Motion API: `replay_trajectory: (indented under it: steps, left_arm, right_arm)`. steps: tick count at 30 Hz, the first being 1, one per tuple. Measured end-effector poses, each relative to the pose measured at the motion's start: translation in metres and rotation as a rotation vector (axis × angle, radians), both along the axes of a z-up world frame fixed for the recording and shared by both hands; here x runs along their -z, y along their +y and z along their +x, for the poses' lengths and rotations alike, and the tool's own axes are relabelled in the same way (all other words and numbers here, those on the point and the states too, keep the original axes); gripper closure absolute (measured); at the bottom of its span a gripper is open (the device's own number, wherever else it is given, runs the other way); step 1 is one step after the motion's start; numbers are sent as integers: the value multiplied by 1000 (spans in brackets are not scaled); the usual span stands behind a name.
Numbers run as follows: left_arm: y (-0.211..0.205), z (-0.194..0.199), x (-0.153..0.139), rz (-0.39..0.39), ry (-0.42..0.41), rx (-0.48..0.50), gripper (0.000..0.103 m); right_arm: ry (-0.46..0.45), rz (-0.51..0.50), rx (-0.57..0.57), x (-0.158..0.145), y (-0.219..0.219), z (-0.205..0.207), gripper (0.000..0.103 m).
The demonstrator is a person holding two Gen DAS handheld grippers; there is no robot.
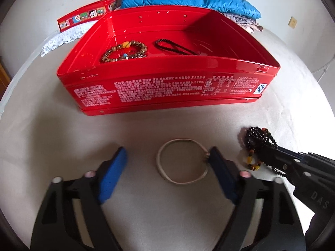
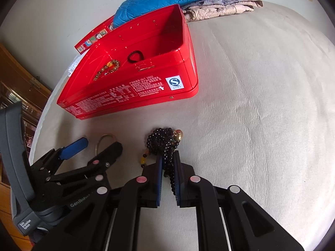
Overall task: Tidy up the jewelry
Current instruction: 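Lift the black bead necklace with the right tool while the left tool grasps the silver bangle, then carry bangle and bead necklace into the red tin box and open both tools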
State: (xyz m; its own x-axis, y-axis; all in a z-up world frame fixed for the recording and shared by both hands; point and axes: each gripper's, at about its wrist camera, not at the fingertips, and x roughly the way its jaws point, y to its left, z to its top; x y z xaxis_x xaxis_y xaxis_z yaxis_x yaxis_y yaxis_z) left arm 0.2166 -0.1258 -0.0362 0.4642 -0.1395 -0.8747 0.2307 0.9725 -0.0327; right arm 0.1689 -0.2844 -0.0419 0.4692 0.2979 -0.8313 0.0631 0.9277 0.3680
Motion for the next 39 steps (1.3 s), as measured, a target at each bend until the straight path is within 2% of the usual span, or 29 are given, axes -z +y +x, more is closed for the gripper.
replay_trajectory:
  steps: [1,2,3,9,15,19,28,32,39]
  left_arm:
    - [3,0,-2,-6,-2,-2,41]
    - [5,0,-3,-12,-2,-5,50]
    - [8,0,-3,-18,-1,-8,53]
    - [24,-5,-5,-73,23,1,54]
    - [43,-12,-10,-107,33,-33,54]
    - [56,-19,-15,-85,2,-69,54]
    - [75,-28,-34,-98,-72,-98,54]
    - [79,-28,-37,-116,-78,-108,54]
    - [82,-29,-43,-129,-91,-110,54]
  right_arm:
    - [0,1,0,0,0,0,94]
    - [-1,2,0,0,0,0,94]
    - [-1,2,0,0,0,0,93]
    - [-1,3,1,0,-1,0,93]
    - [-4,0,3,-1,-1,-1,93]
    - [-13,-10,5,-3,2,-2,93]
    - [-45,-8,-15,-9,12,-6,93]
    - [-58,36,-33,-15,10,-9,94]
    - [-115,48,-59,-33,17,-17,95]
